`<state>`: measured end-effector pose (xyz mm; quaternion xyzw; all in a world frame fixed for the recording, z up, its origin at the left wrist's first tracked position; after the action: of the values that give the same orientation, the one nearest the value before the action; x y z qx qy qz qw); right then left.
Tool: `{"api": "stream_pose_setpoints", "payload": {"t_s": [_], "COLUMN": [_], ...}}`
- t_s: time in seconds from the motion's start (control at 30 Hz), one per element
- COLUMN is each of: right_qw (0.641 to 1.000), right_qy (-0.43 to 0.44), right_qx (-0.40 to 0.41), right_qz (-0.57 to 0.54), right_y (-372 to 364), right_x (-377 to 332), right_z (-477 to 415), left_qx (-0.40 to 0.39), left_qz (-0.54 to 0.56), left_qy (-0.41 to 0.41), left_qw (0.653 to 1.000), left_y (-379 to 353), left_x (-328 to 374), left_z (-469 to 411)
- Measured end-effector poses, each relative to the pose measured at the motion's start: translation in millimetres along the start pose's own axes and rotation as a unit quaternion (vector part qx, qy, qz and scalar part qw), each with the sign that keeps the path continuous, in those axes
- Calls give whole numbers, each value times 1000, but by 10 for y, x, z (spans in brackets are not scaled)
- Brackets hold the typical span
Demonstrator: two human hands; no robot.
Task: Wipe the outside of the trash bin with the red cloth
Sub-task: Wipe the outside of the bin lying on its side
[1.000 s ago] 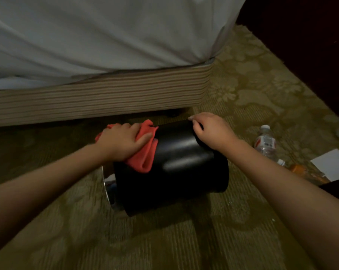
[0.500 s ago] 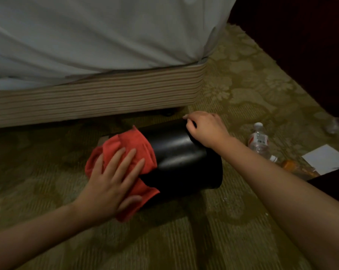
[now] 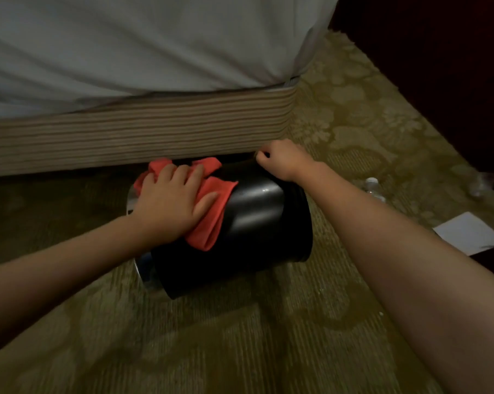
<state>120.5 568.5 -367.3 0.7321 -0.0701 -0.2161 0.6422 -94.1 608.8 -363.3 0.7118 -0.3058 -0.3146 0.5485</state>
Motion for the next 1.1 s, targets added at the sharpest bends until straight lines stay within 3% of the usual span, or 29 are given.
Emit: {"api": "stream_pose_setpoints", "payload": {"t_s": [0.17, 0.3, 0.37, 0.43, 0.5, 0.77, 0.9, 1.0, 1.1], "right_qw": [993, 980, 980, 986, 986, 984, 986, 984, 984], "right_qy": [64, 132, 149, 138, 133, 123, 110, 104, 97], "right_qx": [50, 148, 129, 87, 104, 125, 123, 143, 150], "right_qz": [85, 29, 20, 26, 16, 25, 34, 23, 28], "right_y": [101, 176, 90, -38, -67, -79, -65, -71, -103], "right_x": [-113, -225, -179, -96, -74, -95, -104, -132, -159], "right_z": [-77, 221, 389, 440, 393, 400, 422, 400, 290], "left_qx": [36, 18, 1, -19, -17, 90, 144, 139, 120], "left_qz": [-71, -37, -17, 8, 10, -63, -115, -132, -95], "left_qy": [-72, -50, -45, -46, -45, -70, -174, -238, -185], "left_qw": [994, 998, 999, 999, 999, 991, 967, 952, 971], "left_y": [-63, -65, -74, -125, -175, -152, -423, -521, -351], "left_x": [144, -103, -304, -442, -461, -146, 146, 127, 0], "left_z": [545, 148, -195, -442, -527, 0, 664, 825, 473]}}
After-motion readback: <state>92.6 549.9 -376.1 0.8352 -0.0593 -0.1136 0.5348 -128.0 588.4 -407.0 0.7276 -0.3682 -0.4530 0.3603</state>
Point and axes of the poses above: each hand's wrist, its own z-axis away from the middle knuckle, its own y-axis out of the back of the hand, x = y × z, the point moved 5 cm from there along -z, towards the middle knuckle, and after that the axes turned 10 degrees about x, right-handed, at the moved point
